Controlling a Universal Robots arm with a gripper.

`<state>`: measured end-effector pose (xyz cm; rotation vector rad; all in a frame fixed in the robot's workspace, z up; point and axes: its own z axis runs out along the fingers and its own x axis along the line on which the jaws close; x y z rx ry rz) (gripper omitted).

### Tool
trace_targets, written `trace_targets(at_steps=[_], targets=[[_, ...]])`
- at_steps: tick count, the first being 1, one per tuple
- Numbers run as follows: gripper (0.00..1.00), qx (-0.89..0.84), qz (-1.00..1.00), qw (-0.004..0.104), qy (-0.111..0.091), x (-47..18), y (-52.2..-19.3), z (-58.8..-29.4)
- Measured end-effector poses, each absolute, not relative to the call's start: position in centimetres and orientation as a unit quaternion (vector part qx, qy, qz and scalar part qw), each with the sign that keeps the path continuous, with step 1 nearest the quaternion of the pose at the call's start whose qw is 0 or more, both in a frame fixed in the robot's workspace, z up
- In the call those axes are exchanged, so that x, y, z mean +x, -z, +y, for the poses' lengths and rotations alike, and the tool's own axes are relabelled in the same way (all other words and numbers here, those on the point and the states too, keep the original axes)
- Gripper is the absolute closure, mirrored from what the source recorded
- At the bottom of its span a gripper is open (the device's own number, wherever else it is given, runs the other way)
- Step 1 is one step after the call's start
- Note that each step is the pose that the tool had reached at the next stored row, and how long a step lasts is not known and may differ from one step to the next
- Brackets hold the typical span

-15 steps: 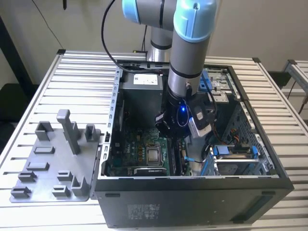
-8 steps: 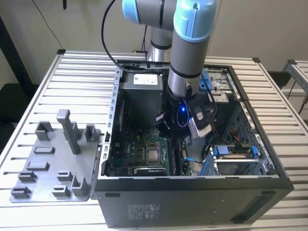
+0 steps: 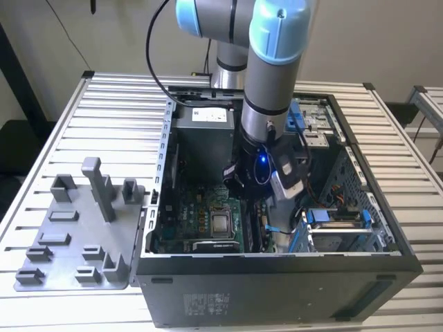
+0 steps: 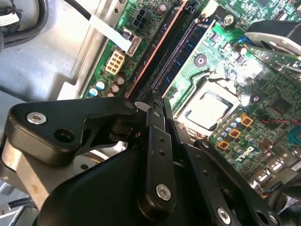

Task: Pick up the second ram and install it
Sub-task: 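Insert the second ram into the second slot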

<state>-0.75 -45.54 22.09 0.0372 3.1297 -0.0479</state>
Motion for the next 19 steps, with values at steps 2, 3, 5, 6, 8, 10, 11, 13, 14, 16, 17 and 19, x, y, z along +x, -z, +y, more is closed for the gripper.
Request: trace_targets(at_steps=[2,3,5,6,8,10,11,13,14,16,17,19], targets=[[0.86,0.012,1.000,0.006,0.015,-0.8,-22.0,-45.5],[0.86,0.012,1.000,0.006,0.015,-0.8,-21.9,-45.5],[0.86,0.012,1.000,0.006,0.016,-0.8,-21.9,-45.6],[0.86,0.012,1.000,0.006,0.016,-0.8,-21.9,-45.5],[0.86,0.012,1.000,0.006,0.015,-0.8,-21.9,-45.5],[0.84,0.012,1.000,0.006,0.015,-0.8,-21.9,-45.5],[0.84,0.012,1.000,0.006,0.015,-0.8,-21.9,-45.5],[0.78,0.012,1.000,0.006,0.015,-0.8,-21.9,-45.5],[0.78,0.012,1.000,0.006,0.015,-0.8,-22.0,-45.5],[0.78,0.012,1.000,0.006,0.015,-0.8,-22.8,-45.5],[0.78,0.012,1.000,0.006,0.015,-0.8,-23.3,-45.5],[0.78,0.012,1.000,0.006,0.015,-0.7,-24.2,-45.5]])
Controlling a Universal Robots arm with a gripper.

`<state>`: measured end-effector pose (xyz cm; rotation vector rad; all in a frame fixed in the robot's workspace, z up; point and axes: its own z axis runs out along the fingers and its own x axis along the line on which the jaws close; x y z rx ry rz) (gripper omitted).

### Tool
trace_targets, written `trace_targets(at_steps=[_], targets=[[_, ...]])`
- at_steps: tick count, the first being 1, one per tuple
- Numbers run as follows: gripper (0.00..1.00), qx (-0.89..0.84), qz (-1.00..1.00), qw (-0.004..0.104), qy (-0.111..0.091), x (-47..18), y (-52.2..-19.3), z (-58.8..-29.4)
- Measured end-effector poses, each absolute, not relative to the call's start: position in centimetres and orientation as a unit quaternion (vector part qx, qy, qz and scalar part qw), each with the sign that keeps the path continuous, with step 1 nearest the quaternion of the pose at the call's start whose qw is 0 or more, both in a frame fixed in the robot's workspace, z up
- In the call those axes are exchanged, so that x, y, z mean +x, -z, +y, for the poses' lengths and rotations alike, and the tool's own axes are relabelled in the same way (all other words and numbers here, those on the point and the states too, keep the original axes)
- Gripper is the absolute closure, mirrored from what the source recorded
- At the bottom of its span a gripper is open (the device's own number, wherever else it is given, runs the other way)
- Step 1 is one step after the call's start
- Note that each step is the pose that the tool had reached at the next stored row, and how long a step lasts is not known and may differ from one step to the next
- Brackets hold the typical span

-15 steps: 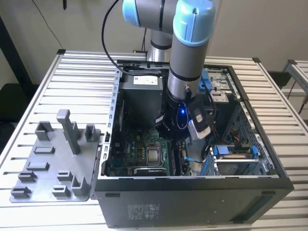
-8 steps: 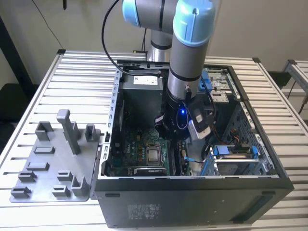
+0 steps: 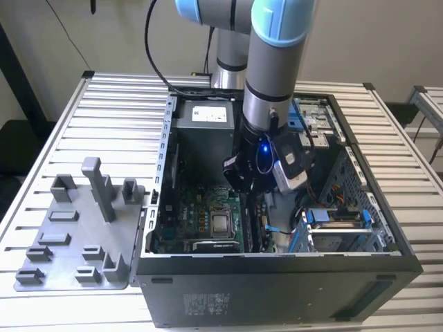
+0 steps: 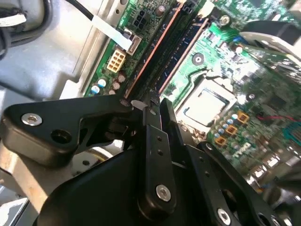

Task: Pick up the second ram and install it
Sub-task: 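Insert the second ram into the second slot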

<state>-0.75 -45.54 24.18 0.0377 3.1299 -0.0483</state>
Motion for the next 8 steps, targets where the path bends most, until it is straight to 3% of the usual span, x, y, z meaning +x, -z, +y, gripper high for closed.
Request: trace_targets(at_steps=[4,8], targets=[[0.78,0.012,1.000,0.005,0.015,-0.74,-24.89,-45.54],[0.89,0.012,1.000,0.005,0.015,-0.75,-24.92,-45.54]])
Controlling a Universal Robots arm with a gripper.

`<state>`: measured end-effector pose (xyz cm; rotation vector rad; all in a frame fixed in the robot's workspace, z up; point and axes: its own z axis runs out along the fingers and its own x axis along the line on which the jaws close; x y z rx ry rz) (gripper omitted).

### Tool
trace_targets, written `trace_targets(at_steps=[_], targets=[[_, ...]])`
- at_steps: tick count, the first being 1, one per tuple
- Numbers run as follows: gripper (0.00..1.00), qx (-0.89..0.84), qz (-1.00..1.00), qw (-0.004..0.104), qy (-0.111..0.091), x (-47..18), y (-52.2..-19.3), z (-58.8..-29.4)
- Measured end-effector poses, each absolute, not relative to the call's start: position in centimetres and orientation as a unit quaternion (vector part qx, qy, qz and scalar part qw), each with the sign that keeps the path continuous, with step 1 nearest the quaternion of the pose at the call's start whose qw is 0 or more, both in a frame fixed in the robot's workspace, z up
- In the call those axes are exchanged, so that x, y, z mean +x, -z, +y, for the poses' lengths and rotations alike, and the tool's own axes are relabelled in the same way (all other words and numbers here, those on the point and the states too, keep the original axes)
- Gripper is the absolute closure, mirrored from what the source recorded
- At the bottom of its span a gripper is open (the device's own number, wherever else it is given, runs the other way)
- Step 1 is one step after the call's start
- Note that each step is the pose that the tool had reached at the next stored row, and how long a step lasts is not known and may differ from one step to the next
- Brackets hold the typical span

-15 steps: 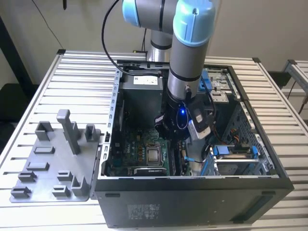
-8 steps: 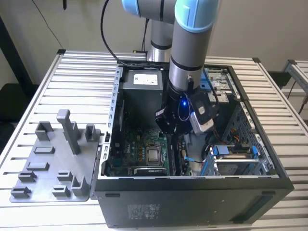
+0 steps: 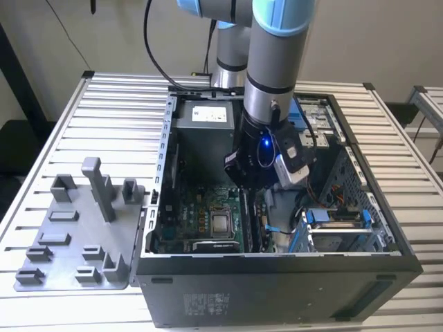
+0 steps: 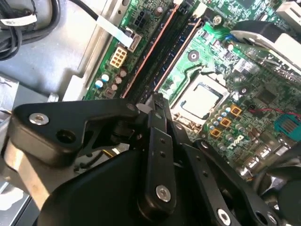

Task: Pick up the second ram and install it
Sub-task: 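Insert the second ram into the second slot, then press down the second ram until it locks into place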

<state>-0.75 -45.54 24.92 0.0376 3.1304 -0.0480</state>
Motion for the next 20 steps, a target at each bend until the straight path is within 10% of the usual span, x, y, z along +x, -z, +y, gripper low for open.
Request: trace_targets(at_steps=[20], targets=[[0.89,-0.020,1.000,0.006,0.015,-0.77,-25.32,-45.54]])
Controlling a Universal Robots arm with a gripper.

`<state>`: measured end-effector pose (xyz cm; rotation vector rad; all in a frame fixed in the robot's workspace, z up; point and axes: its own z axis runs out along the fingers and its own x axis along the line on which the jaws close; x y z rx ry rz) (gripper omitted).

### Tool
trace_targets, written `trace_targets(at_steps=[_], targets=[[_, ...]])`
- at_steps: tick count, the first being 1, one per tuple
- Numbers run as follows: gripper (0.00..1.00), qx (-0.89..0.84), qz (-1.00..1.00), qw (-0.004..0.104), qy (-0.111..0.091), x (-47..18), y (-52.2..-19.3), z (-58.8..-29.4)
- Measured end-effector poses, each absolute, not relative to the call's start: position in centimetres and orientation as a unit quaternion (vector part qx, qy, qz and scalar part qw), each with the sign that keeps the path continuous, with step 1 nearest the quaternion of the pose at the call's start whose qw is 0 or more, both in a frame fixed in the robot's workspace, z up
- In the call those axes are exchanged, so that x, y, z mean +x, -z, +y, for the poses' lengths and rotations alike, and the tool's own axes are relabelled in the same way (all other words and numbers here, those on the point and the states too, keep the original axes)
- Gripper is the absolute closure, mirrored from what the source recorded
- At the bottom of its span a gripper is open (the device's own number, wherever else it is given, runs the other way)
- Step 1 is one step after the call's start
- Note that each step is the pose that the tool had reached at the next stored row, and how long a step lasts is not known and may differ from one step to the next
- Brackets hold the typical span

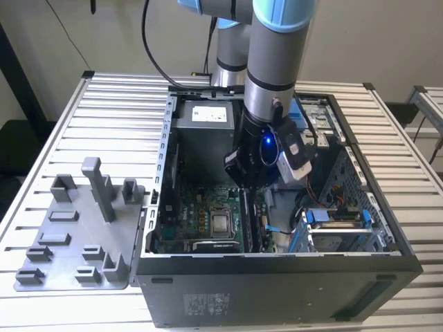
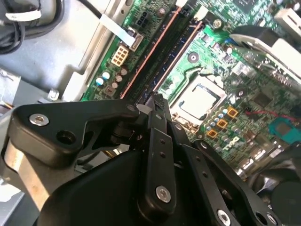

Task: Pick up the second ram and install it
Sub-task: 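Press down the second ram until it locks into place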

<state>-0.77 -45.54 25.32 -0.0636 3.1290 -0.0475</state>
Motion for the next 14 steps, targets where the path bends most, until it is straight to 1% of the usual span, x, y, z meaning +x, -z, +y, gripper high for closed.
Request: trace_targets(at_steps=[14], targets=[[0.89,-0.143,0.990,0.008,0.010,-0.77,-25.29,-45.54]])
